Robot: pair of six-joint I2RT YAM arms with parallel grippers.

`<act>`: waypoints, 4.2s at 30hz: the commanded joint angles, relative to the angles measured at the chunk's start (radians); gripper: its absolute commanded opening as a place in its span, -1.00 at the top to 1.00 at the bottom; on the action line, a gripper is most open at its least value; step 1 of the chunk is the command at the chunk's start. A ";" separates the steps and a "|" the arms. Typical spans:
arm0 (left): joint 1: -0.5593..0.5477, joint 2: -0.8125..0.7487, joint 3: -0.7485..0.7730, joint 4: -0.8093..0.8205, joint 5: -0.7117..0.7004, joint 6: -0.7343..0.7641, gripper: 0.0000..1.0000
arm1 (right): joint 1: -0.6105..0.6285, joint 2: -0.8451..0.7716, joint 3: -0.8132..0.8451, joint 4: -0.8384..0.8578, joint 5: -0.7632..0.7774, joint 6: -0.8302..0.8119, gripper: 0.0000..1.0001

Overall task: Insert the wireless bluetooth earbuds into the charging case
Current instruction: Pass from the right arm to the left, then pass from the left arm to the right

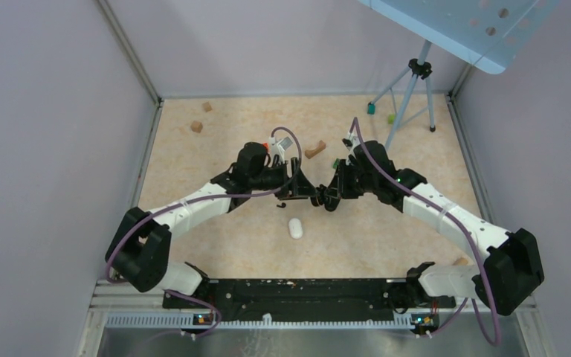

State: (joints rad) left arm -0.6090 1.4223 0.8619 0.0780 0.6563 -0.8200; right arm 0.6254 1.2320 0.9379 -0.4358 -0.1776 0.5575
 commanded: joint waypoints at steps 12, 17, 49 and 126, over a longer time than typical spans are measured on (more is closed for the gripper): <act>-0.028 0.056 0.017 0.070 -0.023 -0.027 -0.09 | 0.007 -0.014 0.052 0.026 -0.012 0.007 1.00; -0.028 0.063 0.016 0.076 -0.034 -0.034 0.03 | 0.007 -0.016 0.051 0.018 -0.019 -0.001 1.00; 0.085 0.077 0.134 0.150 0.495 0.024 0.73 | -0.285 -0.277 -0.443 1.030 -0.667 0.503 -0.71; 0.097 0.073 0.073 0.373 0.510 -0.171 0.75 | -0.200 -0.067 -0.410 1.253 -0.714 0.594 0.44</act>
State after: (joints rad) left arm -0.5095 1.5288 0.9016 0.4217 1.1622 -1.0103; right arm 0.4126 1.1843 0.4805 0.7975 -0.8997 1.1782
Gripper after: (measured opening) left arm 0.411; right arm 0.331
